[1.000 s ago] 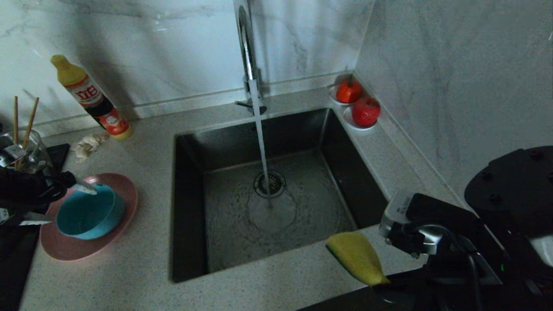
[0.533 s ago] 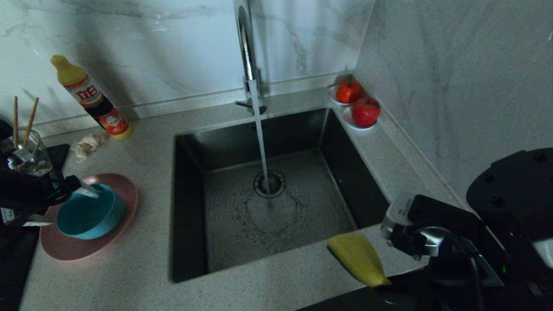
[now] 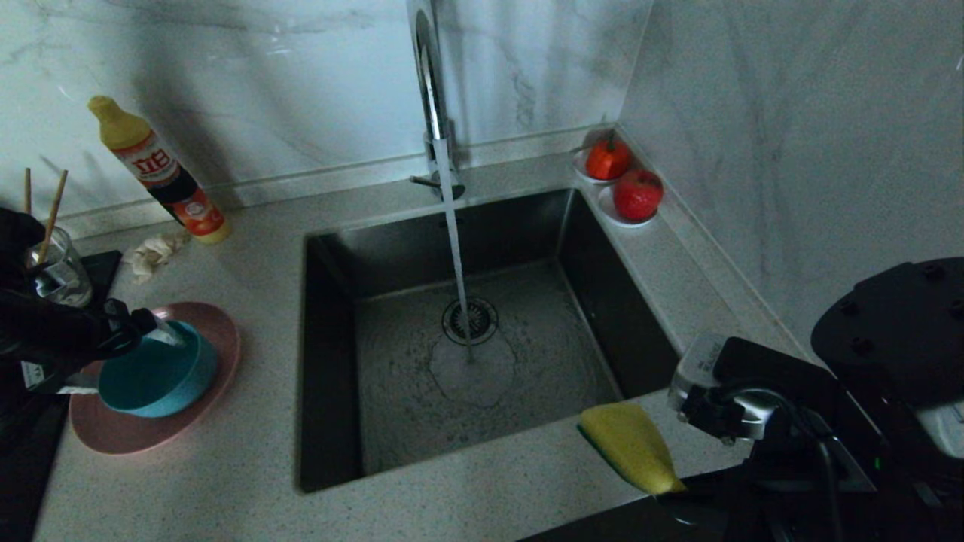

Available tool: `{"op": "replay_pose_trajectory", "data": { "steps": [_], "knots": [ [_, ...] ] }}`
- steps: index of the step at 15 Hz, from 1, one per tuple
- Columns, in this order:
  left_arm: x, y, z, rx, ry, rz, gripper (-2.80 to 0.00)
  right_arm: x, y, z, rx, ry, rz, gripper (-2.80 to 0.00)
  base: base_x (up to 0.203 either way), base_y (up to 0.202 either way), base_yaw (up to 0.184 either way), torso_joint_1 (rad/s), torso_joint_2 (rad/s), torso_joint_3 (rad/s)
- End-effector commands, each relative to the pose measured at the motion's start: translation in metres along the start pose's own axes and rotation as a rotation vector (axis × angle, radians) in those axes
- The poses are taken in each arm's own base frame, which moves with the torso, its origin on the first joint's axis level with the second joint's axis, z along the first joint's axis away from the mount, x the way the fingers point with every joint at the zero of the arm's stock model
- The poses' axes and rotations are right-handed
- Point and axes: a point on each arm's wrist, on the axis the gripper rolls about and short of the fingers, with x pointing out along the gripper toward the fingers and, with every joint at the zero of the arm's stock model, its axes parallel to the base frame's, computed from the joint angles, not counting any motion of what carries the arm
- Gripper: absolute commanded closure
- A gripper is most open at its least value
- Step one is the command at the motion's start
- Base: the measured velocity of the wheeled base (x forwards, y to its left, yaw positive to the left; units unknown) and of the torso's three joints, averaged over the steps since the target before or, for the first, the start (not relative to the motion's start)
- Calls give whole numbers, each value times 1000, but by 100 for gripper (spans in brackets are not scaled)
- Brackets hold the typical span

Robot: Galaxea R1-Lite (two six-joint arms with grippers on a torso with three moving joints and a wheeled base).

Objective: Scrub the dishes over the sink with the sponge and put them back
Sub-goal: Pick up a bowl and the sponge

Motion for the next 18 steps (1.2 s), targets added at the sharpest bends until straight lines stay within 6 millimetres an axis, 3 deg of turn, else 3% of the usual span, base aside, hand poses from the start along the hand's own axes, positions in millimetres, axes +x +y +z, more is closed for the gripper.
{"op": "replay_pose_trajectory", "data": {
  "steps": [1,16,17,18],
  "knots": [
    [3,1,0,-1,4,24,-280,-1,0,-2,2,3,-1,0,0,0,0,0,0,0],
    [12,0,-1,22,22,48,-280,2,-3,-4,7,16,-11,0,0,0,0,0,0,0],
    [12,0,0,19,19,47,0,2,-3,-4,7,16,-10,0,0,0,0,0,0,0],
    [13,0,0,19,19,47,0,2,-3,-4,7,14,-10,0,0,0,0,0,0,0]
  ]
}}
